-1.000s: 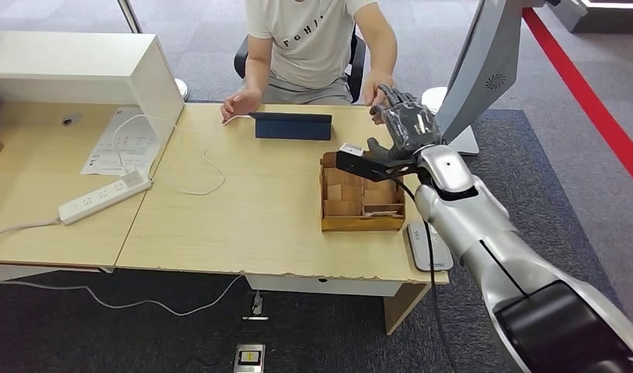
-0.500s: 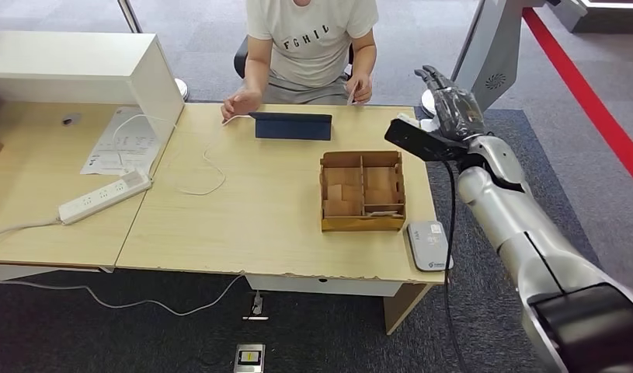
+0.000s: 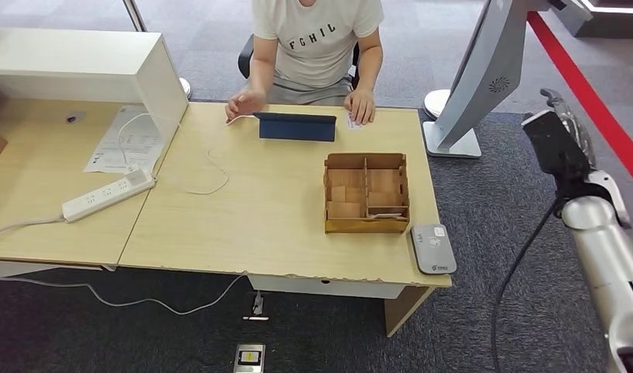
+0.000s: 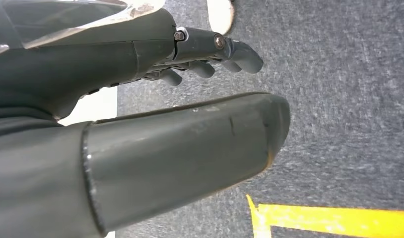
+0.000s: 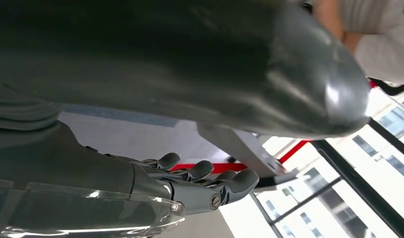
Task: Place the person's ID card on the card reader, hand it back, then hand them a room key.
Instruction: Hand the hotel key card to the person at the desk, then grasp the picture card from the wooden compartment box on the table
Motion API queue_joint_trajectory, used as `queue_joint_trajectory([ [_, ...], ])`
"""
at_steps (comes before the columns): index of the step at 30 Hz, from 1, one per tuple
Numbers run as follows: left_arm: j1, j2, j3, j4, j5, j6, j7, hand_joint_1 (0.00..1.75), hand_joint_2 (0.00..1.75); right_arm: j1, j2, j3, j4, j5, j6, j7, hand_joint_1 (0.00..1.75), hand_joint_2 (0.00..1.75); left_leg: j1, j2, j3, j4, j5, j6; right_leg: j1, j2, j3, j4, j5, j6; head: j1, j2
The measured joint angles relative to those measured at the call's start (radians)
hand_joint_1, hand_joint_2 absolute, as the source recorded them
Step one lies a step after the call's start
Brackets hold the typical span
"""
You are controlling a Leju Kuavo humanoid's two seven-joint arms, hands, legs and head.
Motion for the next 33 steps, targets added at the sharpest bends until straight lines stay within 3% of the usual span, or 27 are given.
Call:
queue_joint_trajectory([
  [6, -0.002, 0.004, 0.006, 0.000, 0.015, 0.037, 0.014, 0.00, 0.00, 0.266, -0.210, -0.087, -0.284, -0.036, 0.117, 0.108, 0.00, 0.00, -0.002, 0.003, -0.002, 0.000, -0.002, 0.002, -0.001, 0.003, -0.002, 0.000, 0.000, 0.000, -0.001, 0.000],
  [10, -0.007, 0.006, 0.008, 0.000, 0.012, 0.041, 0.002, 0.00, 0.00, 0.376, -0.290, -0.124, -0.455, -0.077, 0.109, 0.205, 0.00, 0.00, -0.002, 0.004, -0.001, 0.000, -0.002, 0.001, -0.001, 0.003, -0.002, 0.000, 0.000, 0.000, 0.000, 0.000],
  [14, -0.011, 0.007, 0.008, 0.000, 0.008, 0.035, -0.004, 0.00, 0.00, 0.462, -0.321, -0.127, -0.616, -0.083, 0.074, 0.306, 0.00, 0.00, -0.001, 0.004, -0.002, -0.001, -0.001, 0.001, -0.001, 0.003, -0.002, 0.002, 0.000, 0.000, 0.000, 0.000],
  [19, -0.020, 0.004, 0.008, 0.000, 0.008, 0.039, -0.008, 0.00, 0.00, 0.496, -0.287, -0.078, -0.764, -0.002, 0.030, 0.370, 0.00, 0.00, -0.001, 0.004, -0.002, -0.002, -0.001, 0.000, -0.001, 0.003, -0.002, 0.003, 0.000, 0.000, 0.000, 0.000],
  [23, -0.025, -0.003, 0.008, 0.000, 0.006, 0.046, -0.003, 0.00, 0.00, 0.471, -0.208, 0.003, -0.802, 0.102, 0.007, 0.382, 0.00, 1.75, -0.001, 0.004, -0.001, -0.002, 0.000, 0.000, -0.001, 0.003, -0.002, 0.003, 0.000, 0.000, 0.000, 0.000],
  [33, -0.031, -0.006, 0.008, 0.000, -0.009, 0.037, 0.007, 0.00, 0.00, 0.380, 0.005, 0.196, -0.664, 0.226, -0.115, 0.322, 0.00, 1.75, -0.001, 0.004, -0.002, -0.002, 0.000, 0.000, -0.001, 0.003, -0.003, 0.004, 0.000, -0.001, 0.000, 0.000],
])
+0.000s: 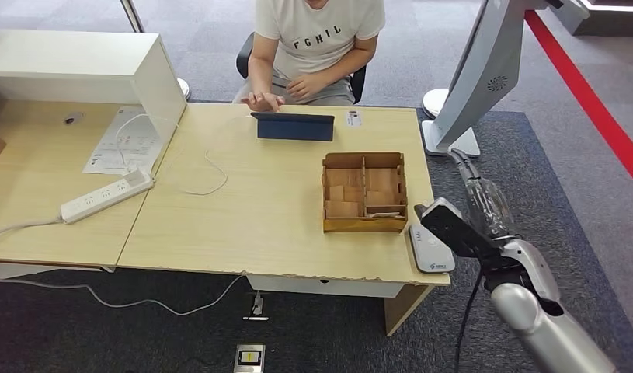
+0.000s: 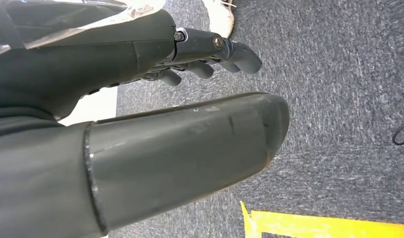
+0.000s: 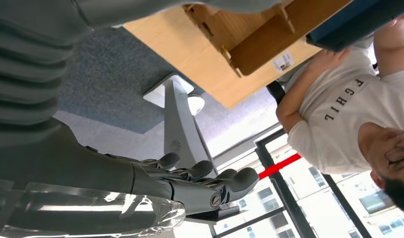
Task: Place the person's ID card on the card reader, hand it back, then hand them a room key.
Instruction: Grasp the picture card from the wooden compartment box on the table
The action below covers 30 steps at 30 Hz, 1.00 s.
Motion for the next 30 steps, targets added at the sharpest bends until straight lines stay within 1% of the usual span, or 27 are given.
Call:
queue_joint_trajectory([
  [7, 0.000, -0.001, 0.000, 0.000, -0.002, -0.004, -0.014, 0.00, 0.00, -0.056, 0.143, 0.059, 0.232, 0.053, -0.092, -0.055, 0.00, 1.75, 0.000, 0.000, 0.000, 0.000, 0.000, 0.000, 0.000, 0.000, -0.001, 0.000, 0.000, 0.000, 0.000, 0.000],
  [10, 0.001, -0.004, 0.000, 0.000, -0.002, -0.003, -0.019, 0.00, 0.00, -0.072, 0.192, 0.072, 0.320, 0.083, -0.097, -0.068, 0.00, 1.75, 0.000, 0.000, 0.000, 0.000, 0.000, 0.000, 0.000, 0.000, -0.001, 0.000, 0.000, 0.000, 0.000, 0.000],
  [13, 0.002, -0.007, 0.000, 0.000, -0.002, -0.002, -0.019, 0.00, 0.00, -0.085, 0.231, 0.083, 0.393, 0.096, -0.087, -0.074, 0.00, 1.75, 0.000, 0.000, 0.000, 0.000, 0.000, 0.000, 0.000, 0.000, -0.001, 0.000, 0.000, 0.000, 0.000, 0.000],
  [19, 0.007, -0.008, -0.002, 0.000, -0.008, -0.013, -0.012, 0.00, 0.00, -0.090, 0.265, 0.094, 0.467, 0.113, -0.047, -0.074, 0.00, 1.75, 0.000, 0.000, 0.000, 0.000, 0.000, 0.000, 0.000, 0.000, -0.001, 0.000, 0.000, 0.000, 0.000, 0.000],
  [24, 0.010, -0.011, -0.003, 0.000, -0.007, -0.013, -0.004, 0.00, 0.00, -0.090, 0.274, 0.098, 0.495, 0.137, -0.020, -0.067, 0.00, 1.75, 0.000, 0.000, 0.000, 0.000, 0.000, 0.000, 0.000, 0.000, -0.001, 0.000, 0.000, 0.000, 0.000, 0.000],
  [30, 0.011, -0.013, -0.003, 0.000, -0.006, -0.007, 0.006, 0.00, 0.00, -0.095, 0.275, 0.100, 0.514, 0.184, -0.015, -0.065, 0.00, 1.75, 0.000, 0.000, 0.000, 0.000, 0.000, 0.000, 0.000, 0.000, -0.001, 0.000, 0.000, 0.000, 0.000, 0.000],
])
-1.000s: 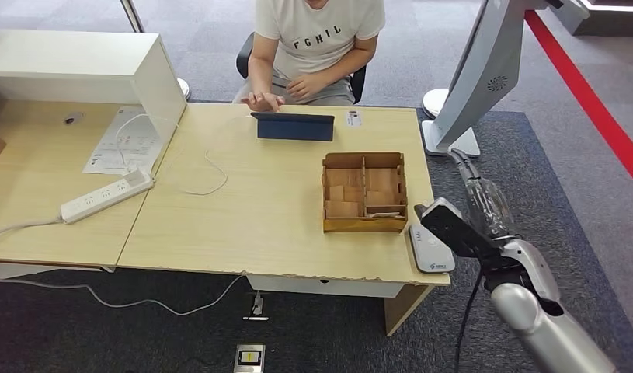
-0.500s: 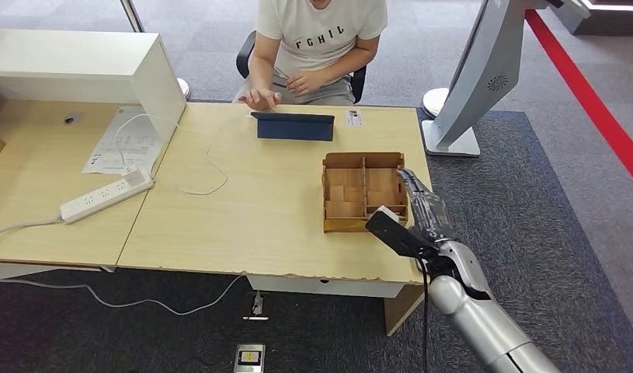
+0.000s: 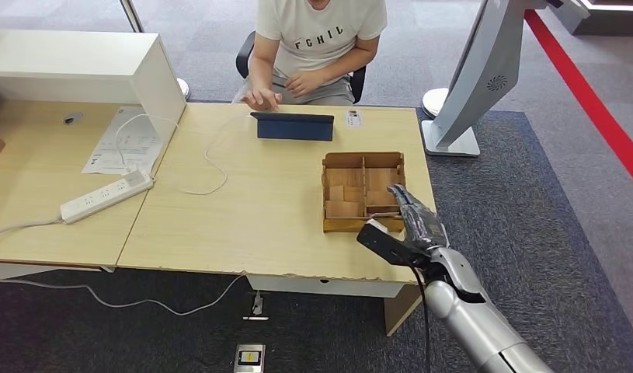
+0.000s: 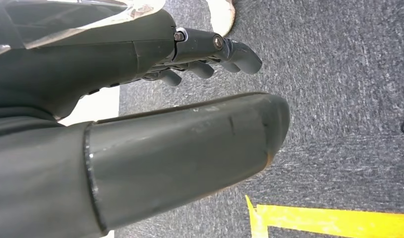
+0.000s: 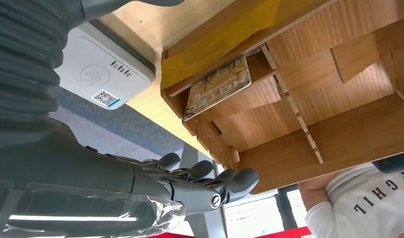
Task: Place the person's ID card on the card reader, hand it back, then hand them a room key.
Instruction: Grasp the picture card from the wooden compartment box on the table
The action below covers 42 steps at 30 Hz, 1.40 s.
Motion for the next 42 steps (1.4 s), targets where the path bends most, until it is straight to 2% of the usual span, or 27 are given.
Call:
queue_joint_trajectory([
  [7, 0.000, -0.007, 0.000, 0.000, 0.001, 0.012, 0.008, 0.00, 0.00, -0.030, 0.005, -0.003, 0.028, 0.086, -0.024, -0.025, 0.00, 1.75, 0.000, 0.000, 0.000, 0.000, 0.000, 0.000, 0.000, 0.000, 0.000, 0.000, 0.000, 0.000, 0.000, 0.000],
  [13, 0.000, -0.015, 0.000, 0.000, 0.003, 0.018, 0.006, 0.00, 0.00, -0.054, 0.033, -0.007, 0.071, 0.131, -0.049, -0.053, 0.00, 1.75, 0.000, 0.000, 0.000, 0.000, 0.000, 0.000, 0.000, 0.000, 0.000, 0.000, 0.000, 0.000, 0.000, 0.000],
  [24, 0.001, -0.019, 0.000, 0.000, 0.003, 0.021, 0.002, 0.00, 0.00, -0.070, 0.074, -0.010, 0.165, 0.170, -0.055, -0.075, 0.00, 1.75, 0.000, 0.000, 0.000, 0.000, 0.000, 0.000, 0.000, 0.000, 0.000, 0.000, 0.000, 0.000, 0.000, 0.000],
  [42, 0.001, -0.018, 0.000, 0.000, 0.002, 0.021, 0.002, 0.00, 0.00, -0.119, 0.081, -0.015, 0.254, 0.202, -0.056, -0.082, 0.00, 1.75, 0.000, 0.000, 0.000, 0.000, 0.000, 0.000, 0.000, 0.000, 0.000, 0.000, 0.000, 0.000, 0.000, 0.000],
])
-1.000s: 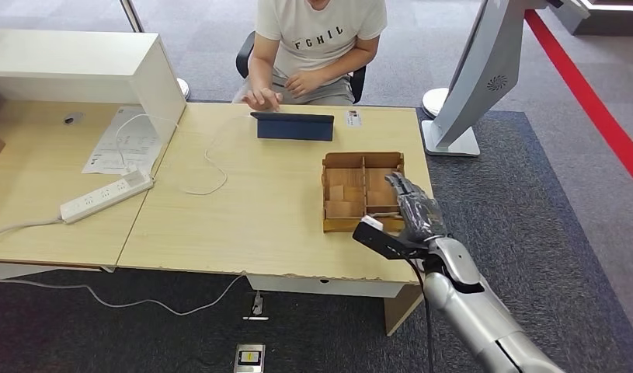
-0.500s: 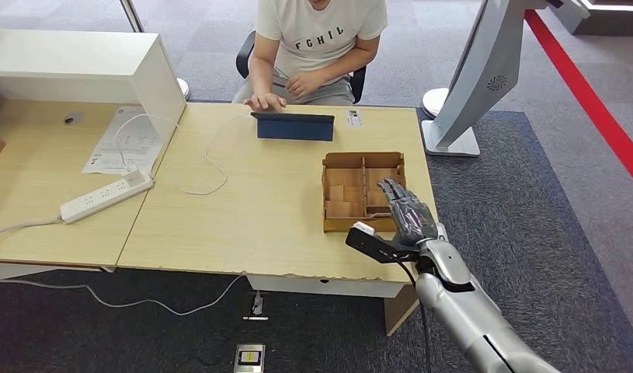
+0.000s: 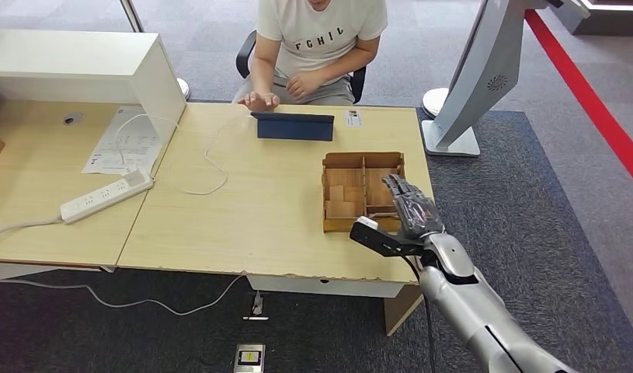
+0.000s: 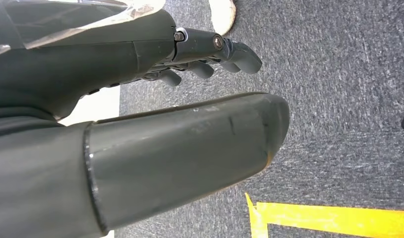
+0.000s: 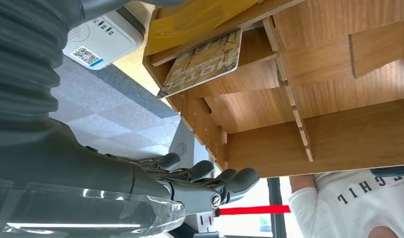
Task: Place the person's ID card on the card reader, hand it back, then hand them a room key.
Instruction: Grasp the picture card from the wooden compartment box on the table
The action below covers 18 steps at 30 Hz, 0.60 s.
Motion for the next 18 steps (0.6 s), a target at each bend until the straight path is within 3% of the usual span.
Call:
queue_joint_trajectory([
  [18, 0.001, 0.017, 0.000, 0.000, -0.002, -0.011, -0.023, 0.00, 0.00, -0.016, -0.011, 0.000, 0.062, 0.000, 0.000, 0.005, 0.00, 1.75, 0.000, 0.000, 0.000, 0.000, 0.000, 0.000, 0.000, 0.000, 0.000, 0.000, 0.000, 0.000, 0.000, 0.000],
])
